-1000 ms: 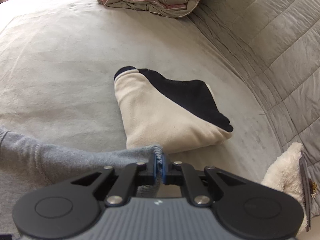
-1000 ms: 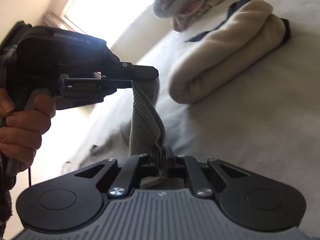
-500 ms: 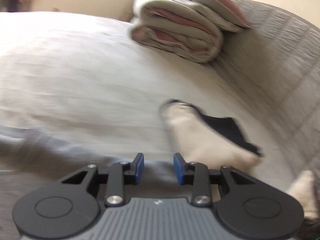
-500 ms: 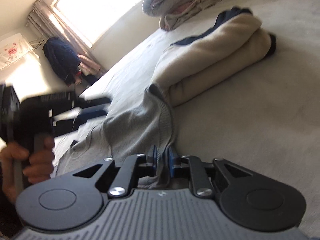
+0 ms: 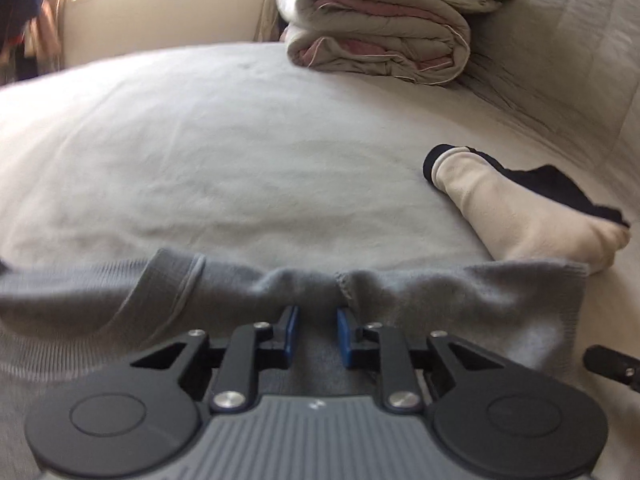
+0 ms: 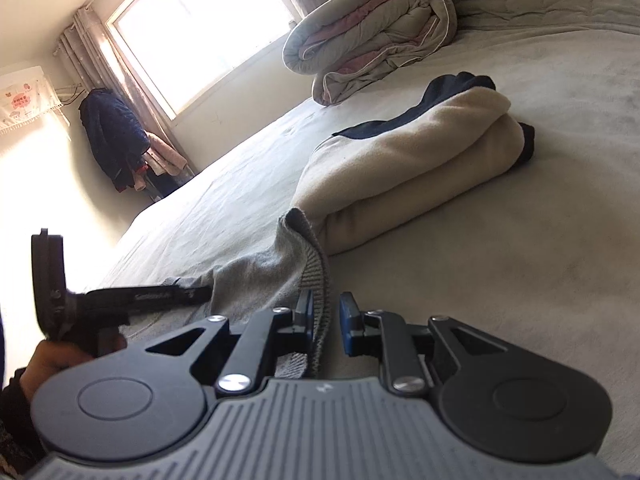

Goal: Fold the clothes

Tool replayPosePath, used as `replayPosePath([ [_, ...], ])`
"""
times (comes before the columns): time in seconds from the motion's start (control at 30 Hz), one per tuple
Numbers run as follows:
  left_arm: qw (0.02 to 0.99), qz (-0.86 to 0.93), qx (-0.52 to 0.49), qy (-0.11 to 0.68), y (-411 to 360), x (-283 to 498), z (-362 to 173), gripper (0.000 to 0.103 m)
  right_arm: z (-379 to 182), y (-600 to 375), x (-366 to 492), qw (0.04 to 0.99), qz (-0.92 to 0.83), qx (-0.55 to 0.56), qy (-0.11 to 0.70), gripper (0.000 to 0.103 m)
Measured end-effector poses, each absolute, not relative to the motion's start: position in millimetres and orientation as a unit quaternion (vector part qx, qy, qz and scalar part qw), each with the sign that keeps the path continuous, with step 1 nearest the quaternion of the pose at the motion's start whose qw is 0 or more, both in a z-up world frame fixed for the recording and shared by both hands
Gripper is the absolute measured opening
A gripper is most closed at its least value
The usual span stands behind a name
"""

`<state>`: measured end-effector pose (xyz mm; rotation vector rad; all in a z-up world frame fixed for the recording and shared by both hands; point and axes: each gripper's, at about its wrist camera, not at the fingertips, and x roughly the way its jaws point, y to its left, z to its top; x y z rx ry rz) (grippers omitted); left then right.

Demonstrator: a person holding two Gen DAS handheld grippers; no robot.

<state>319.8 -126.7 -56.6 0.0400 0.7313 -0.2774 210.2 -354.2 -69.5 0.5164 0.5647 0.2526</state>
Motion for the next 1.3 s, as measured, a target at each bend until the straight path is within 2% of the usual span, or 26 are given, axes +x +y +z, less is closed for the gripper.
replayPosePath([
  [0.13,0.934,-0.098,0.054,0.339,-137.2,343.8,-58.6,0.021,-70.2,-351.6,209.0,0.921,0.129,0.248,0.271,0.02],
  [0.33,0.944,-0.098,-0.036,0.313,-120.0,331.6,-37.2,0.022,-70.3,-357.0,208.0,0.922,0.12,0.258,0.264,0.02],
  [0.43,0.942,-0.136,-0.027,0.305,-126.6,308.1,-34.4,0.019,-69.8,-359.6,207.0,0.923,0.111,0.259,0.261,0.02],
  [0.47,0.939,-0.154,-0.026,0.307,-129.2,301.8,-35.7,0.011,-70.2,-360.0,207.2,0.923,0.11,0.259,0.261,0.02],
  [0.5,0.935,-0.169,-0.022,0.311,-132.5,297.6,-38.5,0.01,-70.5,-360.4,207.4,0.923,0.109,0.26,0.262,0.02],
  [0.63,0.925,-0.174,0.006,0.337,-151.8,303.9,-59.2,0.01,-71.0,-358.4,207.9,0.924,0.107,0.253,0.264,0.02],
  [0.77,0.932,-0.161,0.012,0.325,-172.7,322.3,-61.0,0.009,-73.3,-358.1,208.9,0.924,0.106,0.252,0.269,0.02],
  [0.83,0.935,-0.149,0.019,0.322,-182.5,331.3,-60.6,0.01,-74.2,-359.1,209.2,0.922,0.107,0.256,0.27,0.023],
  [0.93,0.939,-0.144,0.006,0.311,-182.9,320.3,-52.4,0.012,-72.8,-359.5,207.7,0.923,0.107,0.256,0.266,0.028],
  [1.07,0.945,-0.147,-0.014,0.293,-165.5,278.6,-35.6,0.026,-68.7,-358.1,205.3,0.928,0.107,0.25,0.256,0.028],
  [1.17,0.946,-0.134,-0.014,0.295,-142.7,239.2,-28.1,0.026,-62.6,-355.8,202.8,0.928,0.121,0.251,0.245,0.028],
  [1.3,0.945,-0.107,-0.025,0.308,-106.9,192.0,-26.1,0.033,-48.5,-352.4,199.5,0.924,0.156,0.259,0.232,0.028],
])
